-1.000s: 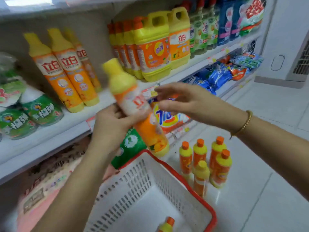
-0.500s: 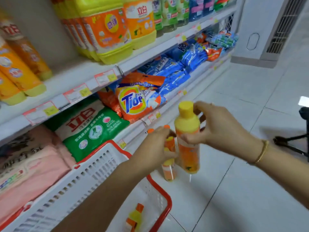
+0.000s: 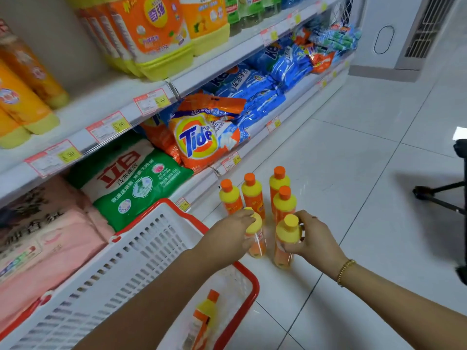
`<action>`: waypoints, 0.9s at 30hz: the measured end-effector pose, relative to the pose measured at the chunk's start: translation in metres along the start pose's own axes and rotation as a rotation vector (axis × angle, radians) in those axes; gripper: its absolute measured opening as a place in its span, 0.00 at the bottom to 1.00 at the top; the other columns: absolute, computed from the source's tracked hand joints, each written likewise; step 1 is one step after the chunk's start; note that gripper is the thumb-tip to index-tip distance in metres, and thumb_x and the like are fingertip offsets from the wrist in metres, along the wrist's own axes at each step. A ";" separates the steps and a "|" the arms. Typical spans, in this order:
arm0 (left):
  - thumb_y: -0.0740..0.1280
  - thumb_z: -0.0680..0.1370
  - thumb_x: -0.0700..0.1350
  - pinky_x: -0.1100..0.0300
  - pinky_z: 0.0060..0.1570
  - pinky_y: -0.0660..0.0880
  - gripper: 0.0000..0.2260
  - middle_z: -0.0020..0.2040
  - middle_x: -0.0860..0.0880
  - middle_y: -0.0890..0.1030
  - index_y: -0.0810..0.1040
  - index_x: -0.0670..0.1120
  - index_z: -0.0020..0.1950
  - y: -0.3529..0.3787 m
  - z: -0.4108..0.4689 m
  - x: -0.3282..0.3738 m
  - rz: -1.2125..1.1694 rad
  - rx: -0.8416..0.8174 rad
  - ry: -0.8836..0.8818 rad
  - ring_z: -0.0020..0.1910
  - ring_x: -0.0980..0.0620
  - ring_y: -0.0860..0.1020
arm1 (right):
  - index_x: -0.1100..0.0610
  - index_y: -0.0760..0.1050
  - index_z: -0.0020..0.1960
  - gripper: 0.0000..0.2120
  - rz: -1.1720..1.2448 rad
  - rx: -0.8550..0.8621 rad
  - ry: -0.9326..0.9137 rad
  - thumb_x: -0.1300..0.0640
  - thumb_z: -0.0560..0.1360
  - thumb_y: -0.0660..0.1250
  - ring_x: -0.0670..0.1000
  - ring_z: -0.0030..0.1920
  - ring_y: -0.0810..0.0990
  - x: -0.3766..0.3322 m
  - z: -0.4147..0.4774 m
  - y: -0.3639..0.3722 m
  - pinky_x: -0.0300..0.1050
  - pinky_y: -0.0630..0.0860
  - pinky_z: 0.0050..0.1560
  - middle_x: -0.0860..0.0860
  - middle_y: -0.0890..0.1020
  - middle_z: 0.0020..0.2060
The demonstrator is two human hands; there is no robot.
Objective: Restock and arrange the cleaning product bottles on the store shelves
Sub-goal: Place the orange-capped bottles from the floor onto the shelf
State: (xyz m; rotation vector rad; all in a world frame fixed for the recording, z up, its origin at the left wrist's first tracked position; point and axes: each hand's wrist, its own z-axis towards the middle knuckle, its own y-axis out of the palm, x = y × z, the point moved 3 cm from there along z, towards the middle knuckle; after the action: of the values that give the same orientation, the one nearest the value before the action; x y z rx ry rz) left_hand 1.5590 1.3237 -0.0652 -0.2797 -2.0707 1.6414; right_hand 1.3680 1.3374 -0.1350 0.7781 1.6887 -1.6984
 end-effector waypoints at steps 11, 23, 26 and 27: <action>0.65 0.78 0.43 0.61 0.64 0.65 0.10 0.66 0.48 0.72 0.78 0.44 0.59 -0.010 -0.007 -0.009 -0.091 0.146 -0.039 0.67 0.50 0.69 | 0.52 0.68 0.60 0.24 -0.133 -0.154 -0.036 0.47 0.70 0.73 0.50 0.48 0.75 -0.014 -0.001 0.016 0.47 0.76 0.49 0.48 0.76 0.50; 0.70 0.75 0.44 0.64 0.49 0.71 0.03 0.48 0.51 0.79 0.77 0.49 0.47 -0.202 -0.086 -0.124 -0.235 0.986 -0.278 0.48 0.55 0.77 | 0.46 0.73 0.36 0.10 -0.291 -0.051 -0.327 0.45 0.69 0.72 0.43 0.35 0.77 -0.175 0.038 -0.031 0.42 0.73 0.38 0.44 0.78 0.31; 0.70 0.76 0.46 0.61 0.51 0.71 0.06 0.49 0.50 0.80 0.78 0.47 0.51 -0.237 -0.119 -0.170 -0.143 1.091 -0.351 0.48 0.55 0.76 | 0.51 0.77 0.38 0.08 0.001 -0.027 -0.463 0.49 0.69 0.73 0.44 0.34 0.78 -0.269 0.065 -0.021 0.36 0.72 0.37 0.47 0.79 0.31; 0.70 0.76 0.47 0.60 0.51 0.71 0.08 0.50 0.50 0.80 0.78 0.47 0.52 -0.243 -0.128 -0.184 -0.093 1.069 -0.363 0.49 0.55 0.76 | 0.54 0.77 0.40 0.08 0.068 -0.017 -0.505 0.51 0.70 0.73 0.42 0.35 0.77 -0.298 0.080 -0.014 0.33 0.71 0.38 0.47 0.79 0.32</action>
State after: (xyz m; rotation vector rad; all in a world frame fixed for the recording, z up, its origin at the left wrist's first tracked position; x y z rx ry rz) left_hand 1.8120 1.2889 0.1443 0.4930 -1.0927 2.5736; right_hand 1.5488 1.2634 0.1037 0.3490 1.3092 -1.6565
